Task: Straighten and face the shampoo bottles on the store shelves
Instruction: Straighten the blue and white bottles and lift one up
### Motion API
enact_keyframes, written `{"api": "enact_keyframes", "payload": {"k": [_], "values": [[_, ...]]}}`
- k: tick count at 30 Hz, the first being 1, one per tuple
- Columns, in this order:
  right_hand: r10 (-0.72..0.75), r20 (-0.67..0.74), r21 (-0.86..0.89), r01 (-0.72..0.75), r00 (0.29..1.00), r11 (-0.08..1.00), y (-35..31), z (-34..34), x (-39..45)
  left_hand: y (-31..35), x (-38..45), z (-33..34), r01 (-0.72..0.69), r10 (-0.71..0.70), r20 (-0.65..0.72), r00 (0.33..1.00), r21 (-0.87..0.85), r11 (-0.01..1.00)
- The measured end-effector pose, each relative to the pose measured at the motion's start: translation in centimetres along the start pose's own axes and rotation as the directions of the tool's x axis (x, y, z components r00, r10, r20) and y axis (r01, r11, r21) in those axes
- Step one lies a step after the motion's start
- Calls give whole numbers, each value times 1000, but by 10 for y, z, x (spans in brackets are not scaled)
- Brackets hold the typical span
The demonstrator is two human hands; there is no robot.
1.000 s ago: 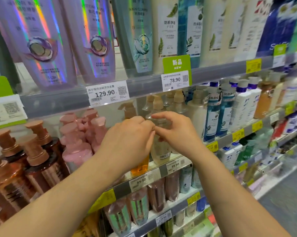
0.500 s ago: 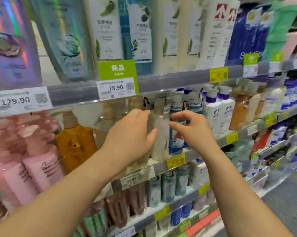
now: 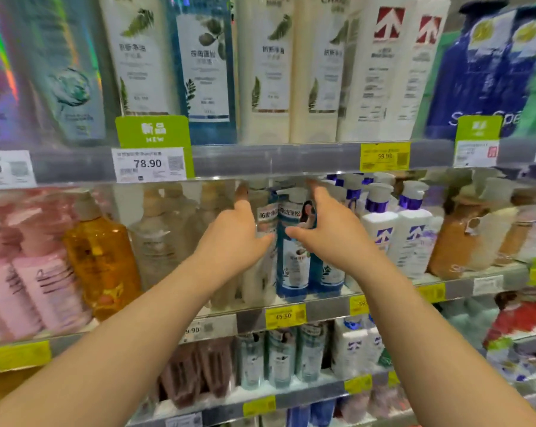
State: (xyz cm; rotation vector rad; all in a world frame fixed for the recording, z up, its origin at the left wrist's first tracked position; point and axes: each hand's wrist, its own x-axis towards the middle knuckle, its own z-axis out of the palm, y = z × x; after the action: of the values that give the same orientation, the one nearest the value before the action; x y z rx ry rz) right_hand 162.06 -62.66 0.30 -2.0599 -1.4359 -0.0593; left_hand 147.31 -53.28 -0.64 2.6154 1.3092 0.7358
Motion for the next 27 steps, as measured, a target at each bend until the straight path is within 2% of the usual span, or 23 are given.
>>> {"api": "enact_keyframes", "payload": {"k": [3,6,9,13,17,20,23,27], "values": [[-12,85,-47,16,996,999,1,9,11,5,6,5,30,-29,11,1000,-46,998],[-12,94,-76,19,995,997,1,14,16,9,8,4,41,-40,24,999,-64,997],[-39,56,-82,44,998,996,7,16,14,8,9,3,42,-39,50,998,-59,997],[-129,-78,-45,126,989,991,16,20,0,4,6,3,35,-31,32,999,-120,992],[-136,-127,-30,133,982,991,24,20,-9,2,3,4,17,-13,26,1000,-162,987],[-159,-143,58,169,977,984,31,19,-16,3,2,2,4,5,44,999,-208,978],[-150,-96,163,164,984,973,34,17,-20,4,2,2,9,8,68,998,-243,970],[-144,-76,329,161,987,930,40,10,-23,5,4,1,11,9,94,996,-216,976]]}}
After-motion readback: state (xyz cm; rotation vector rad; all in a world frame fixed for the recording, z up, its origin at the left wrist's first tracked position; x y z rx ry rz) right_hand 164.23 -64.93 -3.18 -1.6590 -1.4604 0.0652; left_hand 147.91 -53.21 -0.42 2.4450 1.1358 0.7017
